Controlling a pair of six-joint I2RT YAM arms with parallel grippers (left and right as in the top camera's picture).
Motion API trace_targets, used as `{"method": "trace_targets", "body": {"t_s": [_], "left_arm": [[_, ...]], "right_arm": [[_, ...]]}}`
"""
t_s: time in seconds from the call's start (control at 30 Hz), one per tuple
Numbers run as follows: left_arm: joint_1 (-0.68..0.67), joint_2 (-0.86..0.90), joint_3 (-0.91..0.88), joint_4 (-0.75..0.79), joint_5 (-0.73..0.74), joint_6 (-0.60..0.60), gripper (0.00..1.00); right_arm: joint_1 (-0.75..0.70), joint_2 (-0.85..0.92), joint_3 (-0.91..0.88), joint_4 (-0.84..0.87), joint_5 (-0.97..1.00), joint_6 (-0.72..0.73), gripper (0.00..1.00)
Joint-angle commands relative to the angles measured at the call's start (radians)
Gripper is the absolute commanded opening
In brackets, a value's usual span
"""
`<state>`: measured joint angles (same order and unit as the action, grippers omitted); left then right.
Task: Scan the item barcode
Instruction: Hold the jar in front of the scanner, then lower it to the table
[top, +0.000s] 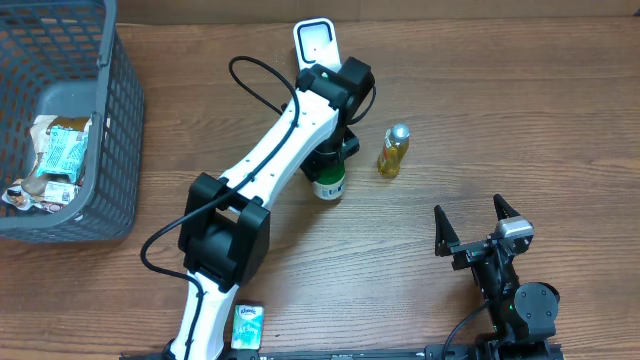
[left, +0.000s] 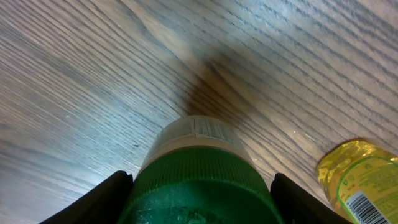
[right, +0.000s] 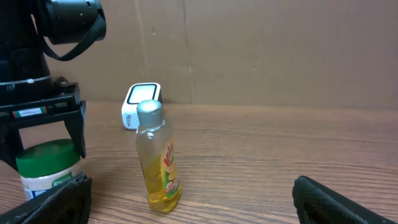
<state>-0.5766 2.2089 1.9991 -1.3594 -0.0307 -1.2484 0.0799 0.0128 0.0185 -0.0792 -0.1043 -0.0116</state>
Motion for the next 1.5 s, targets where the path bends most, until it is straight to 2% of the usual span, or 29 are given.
{"method": "trace_targets", "body": {"t_s": [0.0, 0.27, 0.47, 0.5, 0.53, 0.57, 0.7, 0.77, 0.83, 1.07, 1.23, 1.47], "left_arm": [[-0.008, -0.004, -0.002, 0.007, -0.002, -0.032, 0.44], [-0.010, -0.004, -0.023, 0.020, -0.003, -0.032, 0.43], [-0.014, -0.004, -0.048, 0.052, -0.003, -0.031, 0.49], [-0.014, -0.004, -0.048, 0.054, -0.003, -0.031, 0.52], [-0.014, -0.004, -0.048, 0.057, -0.003, -0.031, 0.64], [-0.014, -0.004, -0.048, 0.058, -0.003, -0.031, 0.67], [-0.014, -0.004, -0.048, 0.060, -0.003, -0.005, 0.70], [-0.013, -0.004, -0.048, 0.056, -0.003, -0.002, 0.81], [-0.014, -0.004, -0.048, 0.056, -0.003, 0.013, 0.86], [-0.013, -0.004, -0.048, 0.057, -0.005, 0.027, 0.96], [-0.002, -0.004, -0.048, 0.093, -0.031, 0.168, 0.97], [0.001, -0.004, -0.048, 0.130, -0.031, 0.532, 0.96]], "right_arm": [[-0.002, -0.010, -0.011, 0.005, 0.001, -0.005, 1.00], [-0.002, -0.010, -0.011, 0.005, 0.001, -0.004, 1.00], [-0.002, -0.010, -0.011, 0.005, 0.001, -0.004, 1.00], [-0.002, -0.010, -0.011, 0.005, 0.001, -0.004, 1.00], [-0.002, -0.010, -0.011, 0.005, 0.001, -0.004, 1.00], [-0.002, -0.010, -0.011, 0.005, 0.001, -0.004, 1.00], [-0.002, -0.010, -0.011, 0.005, 0.001, -0.004, 1.00], [-0.002, -0.010, -0.011, 0.005, 0.001, -0.004, 1.00], [-0.002, -0.010, -0.011, 0.005, 0.001, -0.005, 1.00], [-0.002, -0.010, -0.011, 0.005, 0.001, -0.005, 1.00], [-0.002, -0.010, -0.011, 0.005, 0.001, -0.005, 1.00], [-0.002, -0.010, -0.011, 0.005, 0.001, -0.004, 1.00]]}}
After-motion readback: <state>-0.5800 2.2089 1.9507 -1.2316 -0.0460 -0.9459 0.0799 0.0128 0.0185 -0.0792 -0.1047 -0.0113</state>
